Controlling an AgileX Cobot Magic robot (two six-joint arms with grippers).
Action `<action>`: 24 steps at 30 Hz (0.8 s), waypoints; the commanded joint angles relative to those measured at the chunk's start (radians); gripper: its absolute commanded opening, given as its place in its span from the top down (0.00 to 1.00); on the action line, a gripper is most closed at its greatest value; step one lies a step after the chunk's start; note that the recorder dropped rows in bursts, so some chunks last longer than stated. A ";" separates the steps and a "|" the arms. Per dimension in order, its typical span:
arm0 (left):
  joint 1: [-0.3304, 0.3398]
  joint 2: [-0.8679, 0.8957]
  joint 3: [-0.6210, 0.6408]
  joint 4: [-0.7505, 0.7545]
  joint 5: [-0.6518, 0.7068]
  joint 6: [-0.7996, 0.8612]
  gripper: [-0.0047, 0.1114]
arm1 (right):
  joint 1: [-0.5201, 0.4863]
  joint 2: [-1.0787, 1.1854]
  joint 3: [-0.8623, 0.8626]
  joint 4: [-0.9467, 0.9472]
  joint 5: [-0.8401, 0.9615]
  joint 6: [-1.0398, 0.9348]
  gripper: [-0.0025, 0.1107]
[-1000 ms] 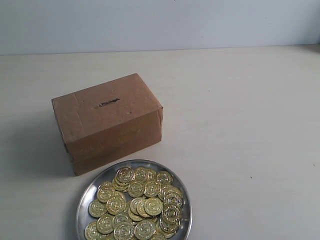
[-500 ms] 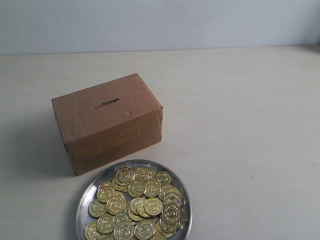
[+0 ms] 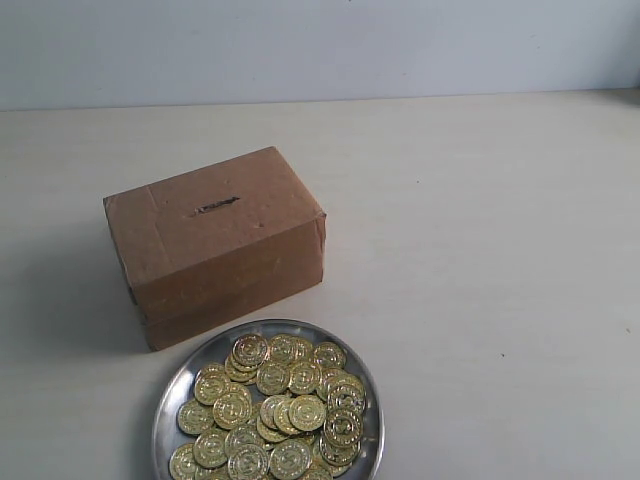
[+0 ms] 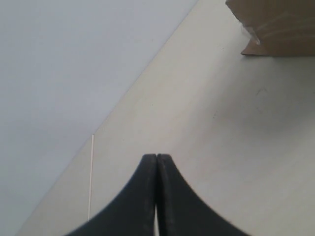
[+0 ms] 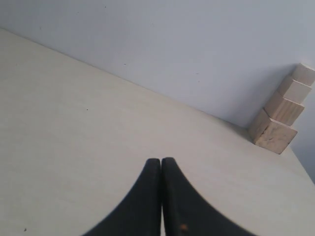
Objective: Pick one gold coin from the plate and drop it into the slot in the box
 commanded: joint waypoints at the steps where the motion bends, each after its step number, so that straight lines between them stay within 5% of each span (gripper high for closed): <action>1: -0.004 -0.005 -0.001 -0.015 -0.008 -0.008 0.96 | -0.005 -0.004 0.005 0.009 0.002 -0.004 0.98; 11: -0.004 -0.005 -0.001 -0.018 -0.014 -0.033 0.96 | -0.005 -0.004 0.005 0.025 -0.005 0.188 0.98; 19: -0.004 -0.005 -0.001 -0.039 -0.021 -0.740 0.96 | -0.005 -0.004 0.005 0.025 -0.005 0.258 0.98; 24: -0.004 -0.005 -0.001 -0.039 -0.040 -0.820 0.96 | -0.005 -0.004 0.005 0.025 -0.010 0.283 0.98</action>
